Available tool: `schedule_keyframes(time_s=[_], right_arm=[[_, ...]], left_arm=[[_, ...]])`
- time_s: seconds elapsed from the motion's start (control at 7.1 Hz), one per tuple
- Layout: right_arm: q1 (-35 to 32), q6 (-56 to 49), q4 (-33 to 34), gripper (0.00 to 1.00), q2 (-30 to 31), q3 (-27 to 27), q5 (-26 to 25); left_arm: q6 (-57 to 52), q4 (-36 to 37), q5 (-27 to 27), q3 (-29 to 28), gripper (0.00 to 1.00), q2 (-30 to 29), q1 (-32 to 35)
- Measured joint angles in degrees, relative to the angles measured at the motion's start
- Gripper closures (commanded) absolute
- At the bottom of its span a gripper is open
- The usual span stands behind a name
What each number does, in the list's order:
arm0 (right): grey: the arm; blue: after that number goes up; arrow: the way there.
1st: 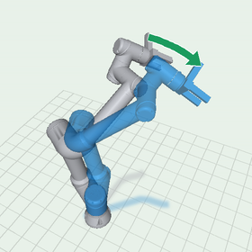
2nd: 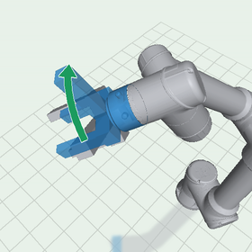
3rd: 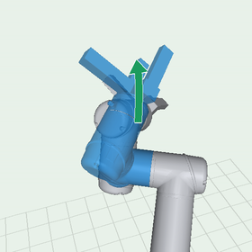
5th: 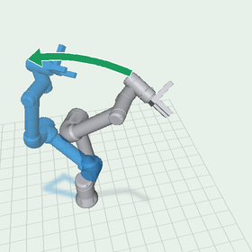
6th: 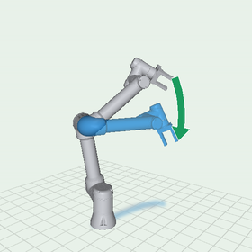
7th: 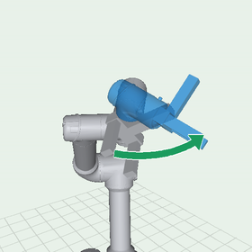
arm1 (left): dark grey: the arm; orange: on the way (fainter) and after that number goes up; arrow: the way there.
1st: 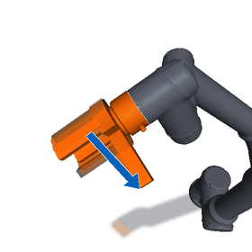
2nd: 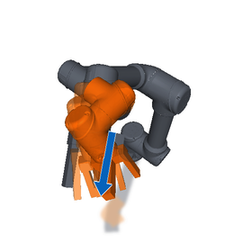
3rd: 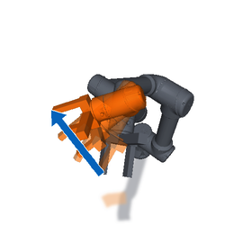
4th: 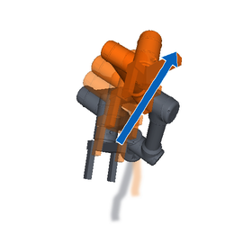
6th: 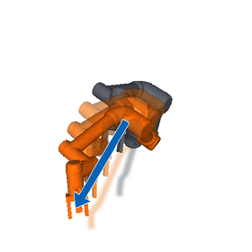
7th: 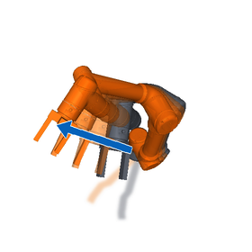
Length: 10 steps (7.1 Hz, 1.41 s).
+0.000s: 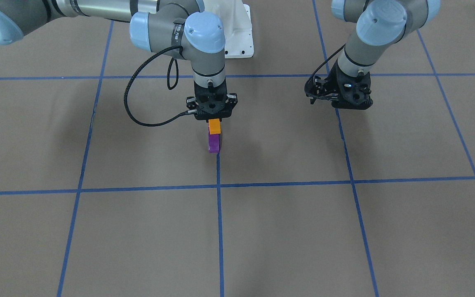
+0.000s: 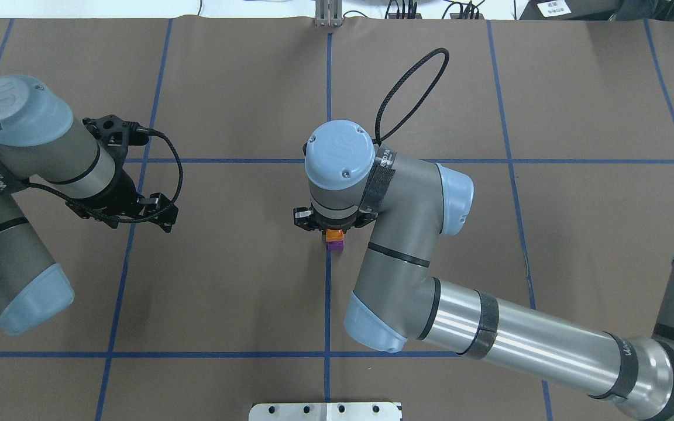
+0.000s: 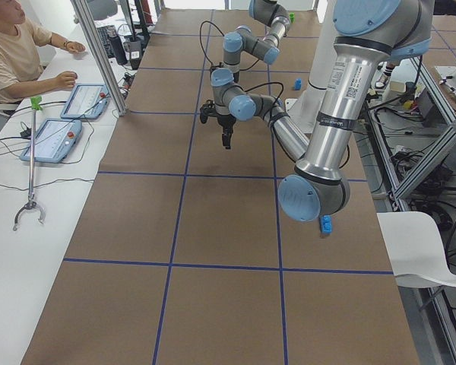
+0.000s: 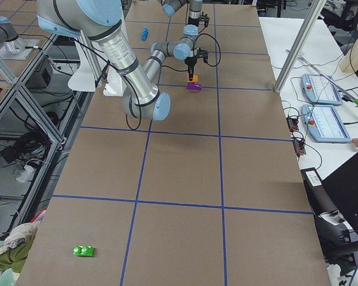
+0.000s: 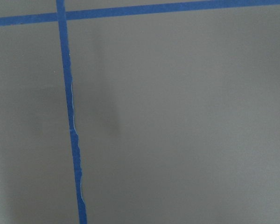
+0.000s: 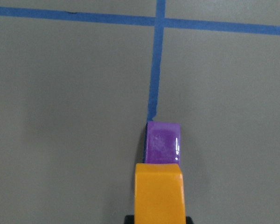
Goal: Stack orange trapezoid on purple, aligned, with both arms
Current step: 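Lower the orange block onto the purple block with the right gripper, aligning ends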
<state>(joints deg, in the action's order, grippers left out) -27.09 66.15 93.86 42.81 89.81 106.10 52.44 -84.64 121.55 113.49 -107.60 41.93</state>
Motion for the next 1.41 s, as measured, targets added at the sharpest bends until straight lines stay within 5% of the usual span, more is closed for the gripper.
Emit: schedule_keyframes(time_s=[1.41], right_arm=[[-0.2, 2.08, -0.45, 1.0, -0.38, -1.83, 0.22]], left_arm=[[0.12, 0.0, 0.0, 0.06, 0.0, -0.16, 0.0]])
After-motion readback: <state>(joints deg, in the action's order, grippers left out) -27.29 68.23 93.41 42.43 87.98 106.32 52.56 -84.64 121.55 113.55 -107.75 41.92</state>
